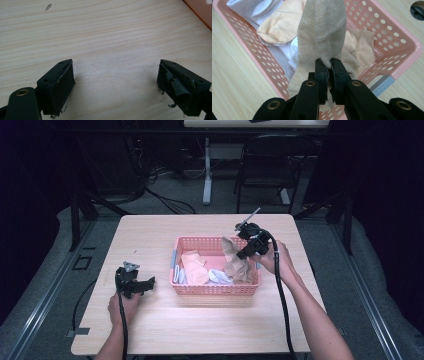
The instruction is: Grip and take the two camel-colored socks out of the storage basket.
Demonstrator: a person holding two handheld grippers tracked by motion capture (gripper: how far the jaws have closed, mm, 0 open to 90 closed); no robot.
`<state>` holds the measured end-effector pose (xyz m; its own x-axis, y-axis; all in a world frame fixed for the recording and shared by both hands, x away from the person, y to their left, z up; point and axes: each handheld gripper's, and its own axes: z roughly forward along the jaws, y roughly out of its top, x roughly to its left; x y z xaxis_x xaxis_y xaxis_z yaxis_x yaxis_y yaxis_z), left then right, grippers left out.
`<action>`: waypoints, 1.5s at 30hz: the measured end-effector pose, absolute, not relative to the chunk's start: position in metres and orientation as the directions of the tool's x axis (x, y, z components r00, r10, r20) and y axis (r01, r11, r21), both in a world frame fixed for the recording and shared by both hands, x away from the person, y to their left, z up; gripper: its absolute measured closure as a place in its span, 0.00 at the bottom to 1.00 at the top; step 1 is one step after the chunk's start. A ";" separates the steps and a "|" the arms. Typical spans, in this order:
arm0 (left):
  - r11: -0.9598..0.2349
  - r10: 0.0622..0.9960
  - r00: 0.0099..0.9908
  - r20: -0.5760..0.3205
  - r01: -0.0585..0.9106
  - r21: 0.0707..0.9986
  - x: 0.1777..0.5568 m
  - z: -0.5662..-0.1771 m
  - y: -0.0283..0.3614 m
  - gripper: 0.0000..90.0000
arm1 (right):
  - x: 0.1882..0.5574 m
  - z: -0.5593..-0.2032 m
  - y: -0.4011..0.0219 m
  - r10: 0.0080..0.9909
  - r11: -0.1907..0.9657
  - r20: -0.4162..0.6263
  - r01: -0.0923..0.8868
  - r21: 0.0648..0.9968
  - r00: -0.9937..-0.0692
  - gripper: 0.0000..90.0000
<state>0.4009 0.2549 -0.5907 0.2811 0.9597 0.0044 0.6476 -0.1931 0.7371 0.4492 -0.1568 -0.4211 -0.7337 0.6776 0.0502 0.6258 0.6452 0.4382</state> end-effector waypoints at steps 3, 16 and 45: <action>-0.193 0.960 0.281 0.005 0.648 0.737 0.401 -0.591 0.255 0.15 | 0.446 -0.415 -0.156 0.677 0.646 0.042 0.621 0.444 -0.735 0.95; -0.194 0.960 0.281 0.005 0.647 0.737 0.401 -0.591 0.255 0.15 | 0.437 -0.383 -0.167 0.687 0.638 0.008 0.609 0.472 -0.726 0.94; -0.195 0.960 0.281 0.007 0.647 0.737 0.401 -0.591 0.255 0.15 | 0.413 -0.358 -0.263 0.826 0.483 -0.011 0.697 0.530 -0.563 0.94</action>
